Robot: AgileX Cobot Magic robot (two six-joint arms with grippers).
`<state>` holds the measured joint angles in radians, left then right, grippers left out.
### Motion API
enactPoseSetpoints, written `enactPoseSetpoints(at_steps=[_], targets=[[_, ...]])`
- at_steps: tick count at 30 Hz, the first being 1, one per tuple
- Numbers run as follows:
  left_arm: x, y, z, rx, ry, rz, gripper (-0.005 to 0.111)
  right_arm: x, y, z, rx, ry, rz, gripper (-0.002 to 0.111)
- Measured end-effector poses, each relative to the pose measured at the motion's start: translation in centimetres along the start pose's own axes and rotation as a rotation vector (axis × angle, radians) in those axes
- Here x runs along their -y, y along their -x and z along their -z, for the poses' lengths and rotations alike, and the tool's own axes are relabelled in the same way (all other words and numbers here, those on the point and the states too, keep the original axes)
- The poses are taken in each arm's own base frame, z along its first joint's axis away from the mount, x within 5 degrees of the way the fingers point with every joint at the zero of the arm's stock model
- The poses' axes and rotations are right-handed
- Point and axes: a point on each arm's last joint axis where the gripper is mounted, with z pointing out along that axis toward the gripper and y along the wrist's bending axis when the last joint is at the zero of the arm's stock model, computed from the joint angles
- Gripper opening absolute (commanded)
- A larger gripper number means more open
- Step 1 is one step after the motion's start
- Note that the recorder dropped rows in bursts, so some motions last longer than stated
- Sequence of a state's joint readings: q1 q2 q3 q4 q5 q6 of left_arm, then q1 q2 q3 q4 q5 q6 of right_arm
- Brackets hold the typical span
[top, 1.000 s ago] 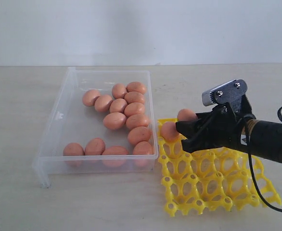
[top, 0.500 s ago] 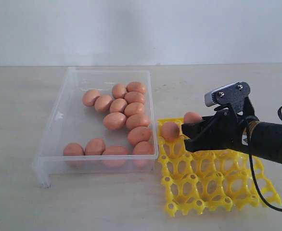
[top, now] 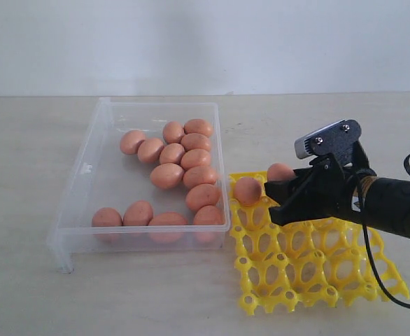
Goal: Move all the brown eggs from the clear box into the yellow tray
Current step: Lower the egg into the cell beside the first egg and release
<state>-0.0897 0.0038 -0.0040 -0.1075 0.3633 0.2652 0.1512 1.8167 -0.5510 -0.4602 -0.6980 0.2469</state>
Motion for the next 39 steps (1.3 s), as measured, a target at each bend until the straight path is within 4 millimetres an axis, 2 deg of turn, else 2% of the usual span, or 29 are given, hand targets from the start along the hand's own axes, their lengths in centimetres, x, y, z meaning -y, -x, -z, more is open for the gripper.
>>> enactPoseSetpoints(at_steps=[7, 12, 20, 22, 24, 25, 27, 29, 30, 31, 34, 39], targets=[[0.0, 0.0, 0.0, 0.000, 0.000, 0.000, 0.004, 0.0, 0.0, 0.0, 0.000, 0.000, 0.009, 0.039], [0.0, 0.0, 0.0, 0.000, 0.000, 0.000, 0.004, -0.2, -0.1, 0.0, -0.009, 0.020, 0.040, 0.056], [0.0, 0.0, 0.0, 0.000, 0.000, 0.000, 0.004, -0.2, 0.0, 0.0, 0.002, 0.026, 0.085, 0.055], [0.0, 0.0, 0.0, 0.000, 0.000, 0.000, 0.004, -0.4, 0.5, 0.0, 0.059, 0.040, 0.084, 0.055], [0.0, 0.0, 0.0, 0.000, 0.000, 0.000, 0.004, -0.4, 2.0, 0.5, 0.172, 0.028, 0.059, 0.055], [0.0, 0.0, 0.0, 0.000, 0.000, 0.000, 0.004, 0.0, 3.3, 1.2, 0.256, -0.018, 0.015, 0.055], [0.0, 0.0, 0.0, 0.000, 0.000, 0.000, 0.004, 0.8, 5.6, 2.9, 0.383, -0.117, -0.073, 0.048], [0.0, 0.0, 0.0, 0.000, 0.000, 0.000, 0.004, 0.9, 7.8, 4.9, 0.484, -0.163, -0.092, 0.022], [0.0, 0.0, 0.0, 0.000, 0.000, 0.000, 0.004, 0.7, 8.6, 5.9, 0.514, -0.159, -0.068, 0.005], [0.0, 0.0, 0.0, 0.000, 0.000, 0.000, 0.004, 0.0, 9.7, 7.3, 0.528, -0.135, -0.017, 0.000], [0.0, 0.0, 0.0, 0.000, 0.000, 0.000, 0.004, -0.6, 10.1, 8.6, 0.465, -0.105, -0.028, 0.001], [0.0, 0.0, 0.0, 0.000, 0.000, 0.000, 0.004, -1.5, 8.2, 8.6, 0.192, -0.024, -0.237, 0.001]])
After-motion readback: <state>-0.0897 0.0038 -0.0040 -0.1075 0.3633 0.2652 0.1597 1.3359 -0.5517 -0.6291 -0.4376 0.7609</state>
